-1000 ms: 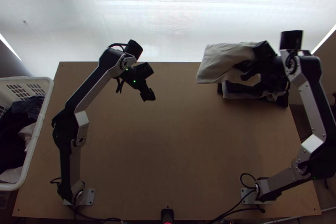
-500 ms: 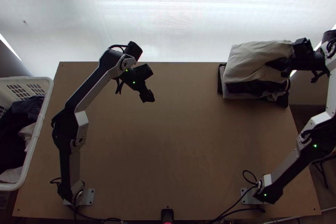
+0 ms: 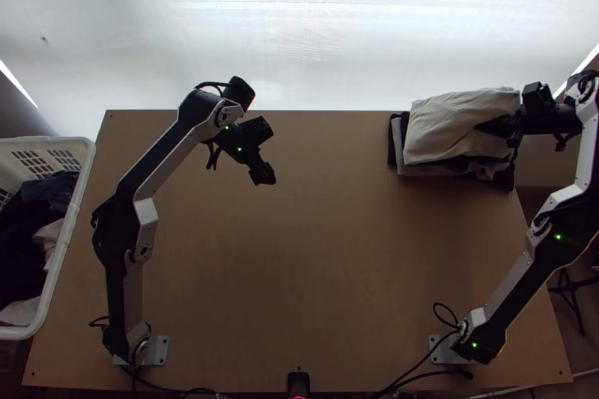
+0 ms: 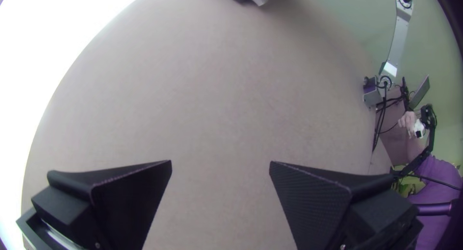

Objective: Fold the t-shirt

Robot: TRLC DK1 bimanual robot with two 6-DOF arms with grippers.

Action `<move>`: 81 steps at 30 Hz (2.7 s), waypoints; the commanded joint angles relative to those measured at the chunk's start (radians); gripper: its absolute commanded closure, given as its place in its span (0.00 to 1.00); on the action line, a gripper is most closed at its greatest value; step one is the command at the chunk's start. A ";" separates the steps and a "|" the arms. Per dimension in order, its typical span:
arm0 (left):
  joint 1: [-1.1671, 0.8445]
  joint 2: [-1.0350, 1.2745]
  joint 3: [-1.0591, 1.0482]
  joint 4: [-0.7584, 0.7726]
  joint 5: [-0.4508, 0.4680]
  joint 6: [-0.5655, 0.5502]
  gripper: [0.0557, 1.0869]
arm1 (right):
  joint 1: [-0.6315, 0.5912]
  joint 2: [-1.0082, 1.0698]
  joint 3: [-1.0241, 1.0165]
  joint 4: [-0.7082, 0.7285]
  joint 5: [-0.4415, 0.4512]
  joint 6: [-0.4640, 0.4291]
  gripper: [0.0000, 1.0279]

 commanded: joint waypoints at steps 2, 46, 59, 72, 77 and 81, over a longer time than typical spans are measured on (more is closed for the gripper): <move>-0.007 -0.002 -0.002 0.009 -0.009 -0.014 0.04 | 0.026 0.042 0.028 -0.002 -0.006 -0.027 0.97; 0.002 -0.045 0.003 0.006 -0.018 -0.009 0.04 | -0.057 0.013 -0.132 0.450 0.398 0.309 0.04; 0.005 -0.048 0.001 0.006 -0.018 -0.014 0.04 | 0.039 -0.329 -0.382 0.915 0.574 0.634 0.04; 0.014 -0.047 -0.002 0.011 -0.018 -0.023 0.04 | 0.249 -0.309 -0.946 1.928 0.816 0.902 0.05; 0.022 -0.047 -0.002 0.011 -0.018 -0.023 0.04 | 0.230 -0.166 -0.946 1.926 0.807 0.916 0.05; 0.031 -0.047 0.000 0.018 -0.018 -0.021 0.04 | 0.223 -0.126 -0.964 1.891 0.803 0.909 0.05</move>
